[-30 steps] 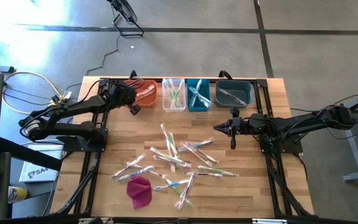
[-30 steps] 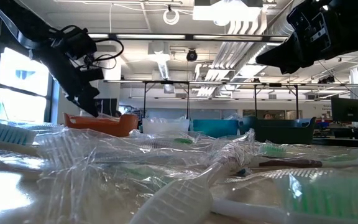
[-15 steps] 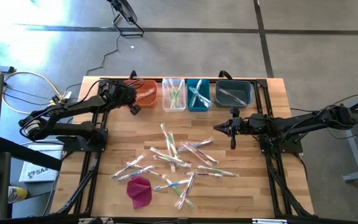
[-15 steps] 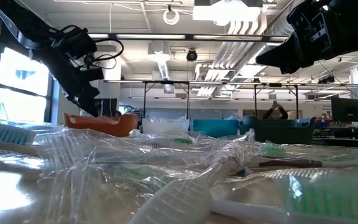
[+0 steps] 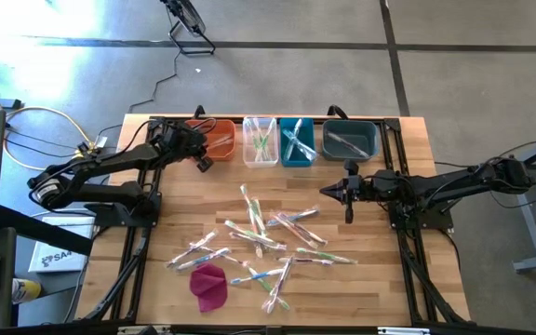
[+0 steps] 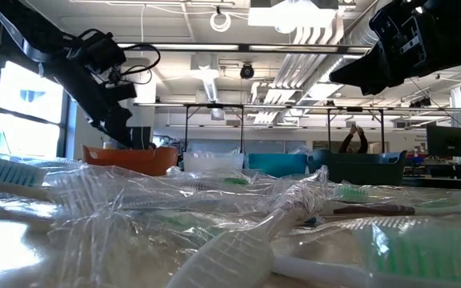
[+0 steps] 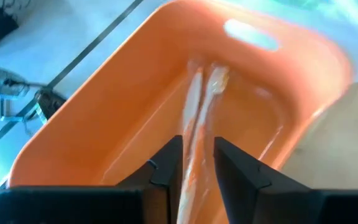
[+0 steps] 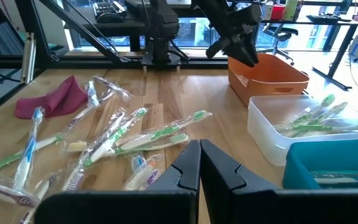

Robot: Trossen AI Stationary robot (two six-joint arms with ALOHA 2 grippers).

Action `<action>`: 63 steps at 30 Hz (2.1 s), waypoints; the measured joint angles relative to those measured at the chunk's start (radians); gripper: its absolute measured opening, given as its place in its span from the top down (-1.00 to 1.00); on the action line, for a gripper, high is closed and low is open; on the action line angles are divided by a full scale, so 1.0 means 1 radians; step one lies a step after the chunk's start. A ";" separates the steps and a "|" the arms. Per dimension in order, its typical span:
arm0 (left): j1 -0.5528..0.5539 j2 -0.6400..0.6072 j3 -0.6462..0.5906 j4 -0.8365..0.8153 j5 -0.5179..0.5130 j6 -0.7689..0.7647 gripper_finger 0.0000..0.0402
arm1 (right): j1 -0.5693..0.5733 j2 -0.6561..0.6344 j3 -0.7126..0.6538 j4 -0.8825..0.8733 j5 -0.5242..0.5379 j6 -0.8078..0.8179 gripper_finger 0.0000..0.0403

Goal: Pick & Place Toothbrushes
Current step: Put the green toothbrush into the transparent bin

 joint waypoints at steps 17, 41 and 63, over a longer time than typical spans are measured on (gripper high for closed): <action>-0.276 -0.014 0.001 0.004 0.002 -0.018 0.99 | 0.000 0.000 0.000 0.000 0.000 0.000 0.99; -0.687 -0.014 0.125 -0.047 -0.042 -0.037 0.98 | 0.000 0.000 0.000 -0.005 0.000 0.000 0.99; -0.689 0.110 0.232 -0.058 0.011 0.167 0.98 | 0.000 0.000 0.000 -0.006 0.000 -0.003 0.99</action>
